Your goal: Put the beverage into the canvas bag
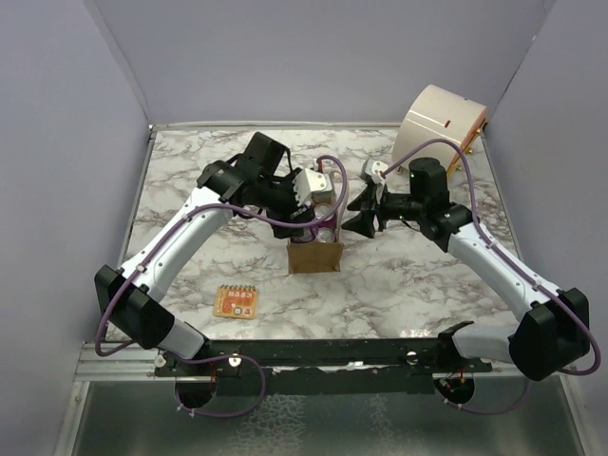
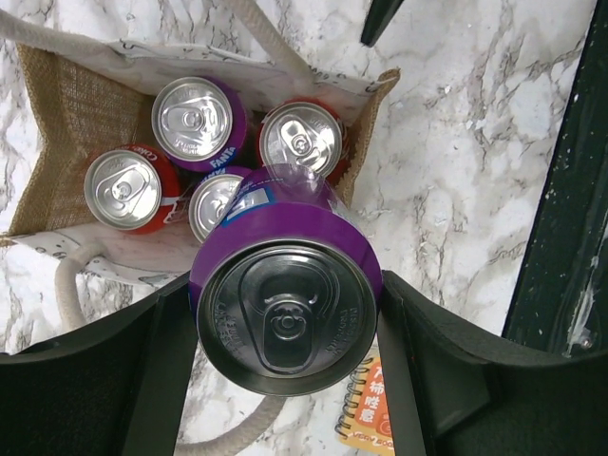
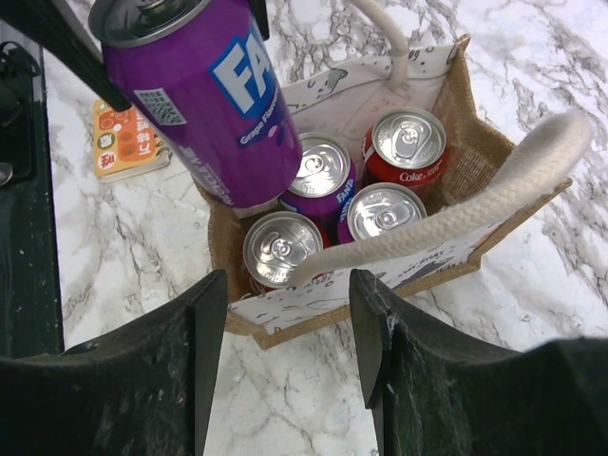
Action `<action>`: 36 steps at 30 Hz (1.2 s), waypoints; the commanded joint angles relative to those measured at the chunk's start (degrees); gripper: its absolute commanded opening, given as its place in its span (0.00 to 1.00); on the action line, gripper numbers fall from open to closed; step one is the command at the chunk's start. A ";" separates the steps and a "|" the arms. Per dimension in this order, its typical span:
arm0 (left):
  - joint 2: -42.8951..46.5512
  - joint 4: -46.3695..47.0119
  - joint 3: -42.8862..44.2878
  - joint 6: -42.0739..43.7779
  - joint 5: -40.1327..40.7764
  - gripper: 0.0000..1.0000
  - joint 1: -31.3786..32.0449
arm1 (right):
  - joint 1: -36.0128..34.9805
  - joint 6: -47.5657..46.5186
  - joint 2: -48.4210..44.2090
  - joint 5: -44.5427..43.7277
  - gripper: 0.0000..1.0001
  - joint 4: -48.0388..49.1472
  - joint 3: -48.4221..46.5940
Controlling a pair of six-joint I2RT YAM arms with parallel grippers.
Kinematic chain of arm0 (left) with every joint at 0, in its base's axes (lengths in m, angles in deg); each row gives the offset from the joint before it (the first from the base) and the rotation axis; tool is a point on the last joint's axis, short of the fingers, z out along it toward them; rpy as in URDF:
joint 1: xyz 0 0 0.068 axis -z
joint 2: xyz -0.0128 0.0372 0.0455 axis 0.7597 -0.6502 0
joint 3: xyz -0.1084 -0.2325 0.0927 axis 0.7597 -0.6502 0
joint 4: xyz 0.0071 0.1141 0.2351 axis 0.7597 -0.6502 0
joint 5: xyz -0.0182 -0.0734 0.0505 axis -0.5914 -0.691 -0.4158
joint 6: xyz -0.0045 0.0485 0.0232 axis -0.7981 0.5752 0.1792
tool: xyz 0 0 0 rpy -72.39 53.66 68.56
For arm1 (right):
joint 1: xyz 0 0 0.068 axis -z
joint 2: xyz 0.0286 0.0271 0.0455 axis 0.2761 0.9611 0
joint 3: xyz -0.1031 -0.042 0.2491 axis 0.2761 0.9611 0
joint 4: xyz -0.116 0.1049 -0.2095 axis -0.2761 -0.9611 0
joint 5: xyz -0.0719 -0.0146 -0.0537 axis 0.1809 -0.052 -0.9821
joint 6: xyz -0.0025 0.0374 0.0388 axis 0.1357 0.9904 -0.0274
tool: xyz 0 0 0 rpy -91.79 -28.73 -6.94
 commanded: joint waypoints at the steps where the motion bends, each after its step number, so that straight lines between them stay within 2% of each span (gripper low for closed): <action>1: -0.64 -0.81 1.59 1.50 2.68 0.00 1.03 | 0.13 -1.18 -1.87 1.43 0.54 1.86 2.15; 12: -5.39 -10.10 5.30 3.19 1.34 0.00 2.91 | 0.13 -1.18 -2.02 0.70 0.54 3.29 3.68; 28: -10.74 -14.05 5.60 3.10 1.69 0.00 3.22 | 0.13 -1.55 -1.98 1.33 0.54 3.97 4.61; 36: -12.14 -17.47 8.77 4.32 -1.29 0.00 3.24 | 0.13 -2.05 -1.93 1.98 0.54 4.05 5.16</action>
